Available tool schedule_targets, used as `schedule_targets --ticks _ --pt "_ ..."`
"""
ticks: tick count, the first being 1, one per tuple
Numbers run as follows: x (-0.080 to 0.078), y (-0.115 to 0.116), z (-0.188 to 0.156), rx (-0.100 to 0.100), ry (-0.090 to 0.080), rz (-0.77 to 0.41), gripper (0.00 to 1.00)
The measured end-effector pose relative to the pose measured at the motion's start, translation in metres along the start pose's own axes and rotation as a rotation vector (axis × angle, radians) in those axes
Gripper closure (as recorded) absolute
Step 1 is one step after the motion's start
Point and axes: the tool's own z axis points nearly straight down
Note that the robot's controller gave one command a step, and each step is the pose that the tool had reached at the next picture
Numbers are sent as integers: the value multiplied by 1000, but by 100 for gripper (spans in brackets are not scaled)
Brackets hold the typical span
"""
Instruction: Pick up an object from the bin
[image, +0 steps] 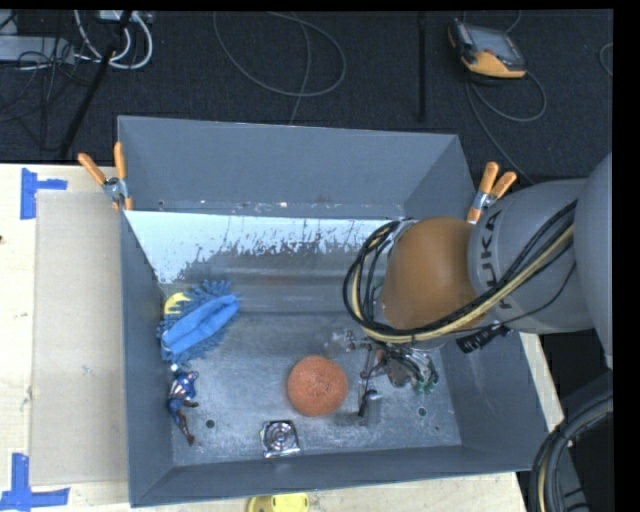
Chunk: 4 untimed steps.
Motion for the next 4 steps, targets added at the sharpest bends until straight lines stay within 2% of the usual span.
schedule_targets --ticks 1,2,4 --pt "-10 29 9 -3 0 155 0" --pt "20 65 15 0 2 127 100" --pt "21 65 13 0 3 126 100"
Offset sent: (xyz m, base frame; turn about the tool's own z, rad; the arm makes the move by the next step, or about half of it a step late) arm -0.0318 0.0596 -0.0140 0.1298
